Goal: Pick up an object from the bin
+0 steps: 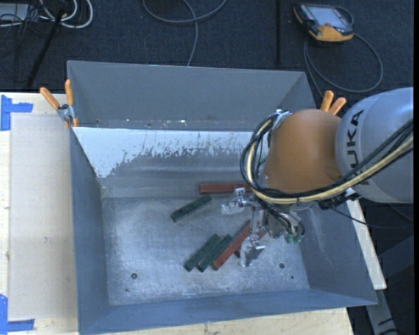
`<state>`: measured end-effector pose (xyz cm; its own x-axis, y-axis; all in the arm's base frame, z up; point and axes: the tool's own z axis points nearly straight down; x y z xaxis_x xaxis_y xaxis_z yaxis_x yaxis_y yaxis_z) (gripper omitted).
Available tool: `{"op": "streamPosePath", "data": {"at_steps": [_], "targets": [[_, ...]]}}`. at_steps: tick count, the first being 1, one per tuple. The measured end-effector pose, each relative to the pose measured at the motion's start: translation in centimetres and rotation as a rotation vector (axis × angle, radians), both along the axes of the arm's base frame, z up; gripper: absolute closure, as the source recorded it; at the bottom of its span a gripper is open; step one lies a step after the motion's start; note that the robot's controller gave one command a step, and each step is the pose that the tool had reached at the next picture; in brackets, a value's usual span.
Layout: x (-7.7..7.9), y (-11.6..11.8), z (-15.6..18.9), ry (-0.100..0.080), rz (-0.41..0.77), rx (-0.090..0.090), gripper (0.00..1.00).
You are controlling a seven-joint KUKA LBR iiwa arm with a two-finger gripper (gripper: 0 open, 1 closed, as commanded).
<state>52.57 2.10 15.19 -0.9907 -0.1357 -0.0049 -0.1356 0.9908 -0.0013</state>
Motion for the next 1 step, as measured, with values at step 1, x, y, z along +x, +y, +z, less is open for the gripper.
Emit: {"op": "streamPosePath", "data": {"at_steps": [1], "targets": [[0.53,0.83,-1.59,-0.002,0.039,0.002,0.0]]}}
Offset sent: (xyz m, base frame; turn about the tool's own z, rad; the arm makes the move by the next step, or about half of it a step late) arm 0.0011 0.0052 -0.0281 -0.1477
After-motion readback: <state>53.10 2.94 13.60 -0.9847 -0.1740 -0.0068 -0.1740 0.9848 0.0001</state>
